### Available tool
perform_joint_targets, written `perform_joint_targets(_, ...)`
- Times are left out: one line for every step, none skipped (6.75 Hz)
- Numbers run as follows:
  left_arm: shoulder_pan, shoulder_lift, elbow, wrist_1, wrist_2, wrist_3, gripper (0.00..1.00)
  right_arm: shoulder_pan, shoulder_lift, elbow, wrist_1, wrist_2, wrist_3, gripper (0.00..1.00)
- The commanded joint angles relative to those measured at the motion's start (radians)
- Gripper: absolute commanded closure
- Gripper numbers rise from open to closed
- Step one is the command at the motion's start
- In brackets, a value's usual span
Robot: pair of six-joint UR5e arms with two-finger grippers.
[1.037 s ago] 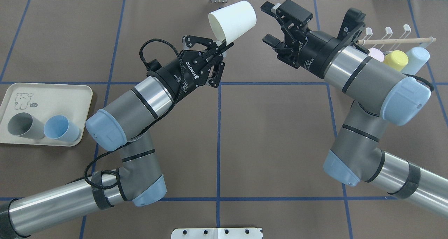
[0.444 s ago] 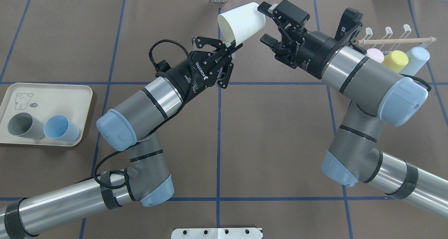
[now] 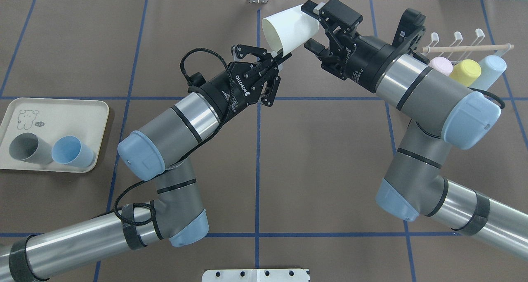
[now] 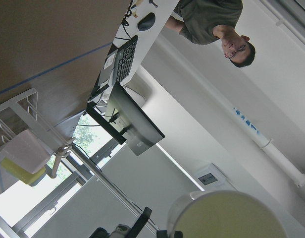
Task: Transfer IKEA cup to right arm and place on rack
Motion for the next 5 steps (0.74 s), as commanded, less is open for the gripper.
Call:
perform_joint_targets(0.010, -0.011, -0.002, 0.000, 0.000, 0.000, 1.00, -0.005, 0.010, -0.008, -0.001, -0.006, 0.002, 0.00)
perform_joint_targets(0.011, -0.017, -0.002, 0.000, 0.000, 0.000, 1.00, -0.005, 0.016, -0.016, -0.001, -0.006, 0.002, 0.00)
perform_joint_targets(0.020, -0.019, -0.002, 0.000, 0.002, 0.000, 1.00, -0.005, 0.016, -0.016, -0.001, -0.006, 0.002, 0.00)
perform_joint_targets(0.030, -0.029, -0.002, 0.000, 0.028, 0.002, 1.00, -0.005, 0.018, -0.016, 0.001, -0.006, 0.003, 0.00)
perform_joint_targets(0.046, -0.031, 0.001, 0.001, 0.036, 0.002, 1.00, -0.003, 0.018, -0.016, 0.002, -0.006, 0.005, 0.01)
